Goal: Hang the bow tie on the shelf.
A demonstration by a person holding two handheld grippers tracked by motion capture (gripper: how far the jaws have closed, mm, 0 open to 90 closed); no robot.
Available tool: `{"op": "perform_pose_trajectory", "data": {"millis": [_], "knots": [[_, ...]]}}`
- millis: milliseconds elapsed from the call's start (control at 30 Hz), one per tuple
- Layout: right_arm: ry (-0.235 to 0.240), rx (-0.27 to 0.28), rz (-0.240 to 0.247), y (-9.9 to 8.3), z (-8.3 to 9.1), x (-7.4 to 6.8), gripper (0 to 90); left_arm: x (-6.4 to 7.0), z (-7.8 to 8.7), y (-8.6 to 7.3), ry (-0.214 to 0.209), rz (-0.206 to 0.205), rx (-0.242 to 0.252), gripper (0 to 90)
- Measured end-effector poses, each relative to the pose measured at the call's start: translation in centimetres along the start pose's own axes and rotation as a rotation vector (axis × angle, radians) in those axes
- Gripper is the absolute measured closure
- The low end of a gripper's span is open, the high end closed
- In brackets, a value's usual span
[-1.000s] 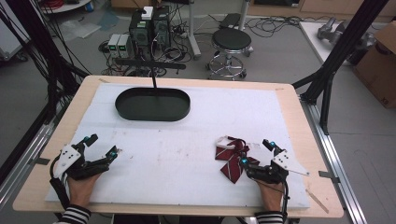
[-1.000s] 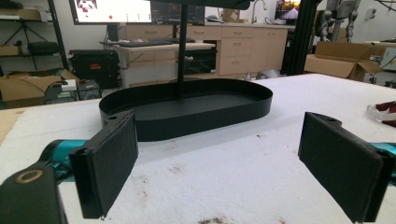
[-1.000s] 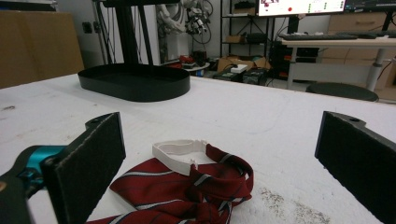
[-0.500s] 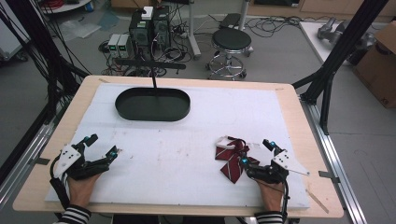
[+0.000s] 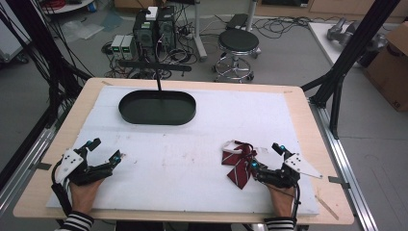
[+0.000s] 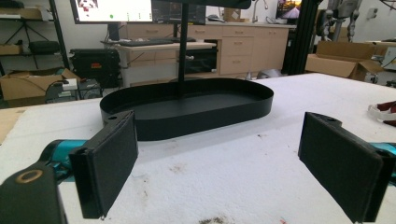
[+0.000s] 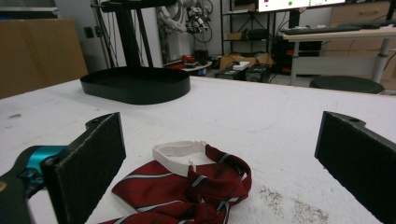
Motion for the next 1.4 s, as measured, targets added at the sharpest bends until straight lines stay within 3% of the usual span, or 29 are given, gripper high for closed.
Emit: {"op": "perform_pose_trajectory", "data": {"millis": [133,300,533,833,1067,1267,1400], "knots": [[0.024,0.007,-0.013,1.3,0.6,0.1,0.6,0.0,0.0,0.0,0.000,0.001,-0.001,12.5],[0.039,-0.014,0.019,3.1,1.2,-0.3,0.6,0.0,0.0,0.0,0.000,-0.001,0.000,12.5],[0.080,-0.098,0.081,4.6,0.4,-1.1,0.6,0.0,0.0,0.0,0.001,-0.001,0.000,12.5],[0.140,-0.259,0.180,6.2,-1.8,-1.4,0.6,0.0,0.0,0.0,0.003,0.003,-0.001,12.5],[0.167,-0.343,0.244,7.8,-4.2,-2.3,0.7,0.0,0.0,0.0,0.001,0.006,-0.002,12.5],[0.153,-0.426,0.252,7.3,-6.3,-2.2,0.9,0.0,0.0,0.0,0.001,0.007,-0.002,12.5],[0.157,-0.481,0.231,6.5,-7.3,-2.1,0.9,-0.1,-0.1,0.0,0.001,0.012,-0.003,12.5]]}}
Point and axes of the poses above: each handheld gripper's, and its own axes: z roughly backward along the jaws, y roughly out of its top, x roughly to its right, the point moved 6 cm from there along -z, roughly forward along the jaws, and after that the axes turned 5 degrees about z, right-handed, at the moved point
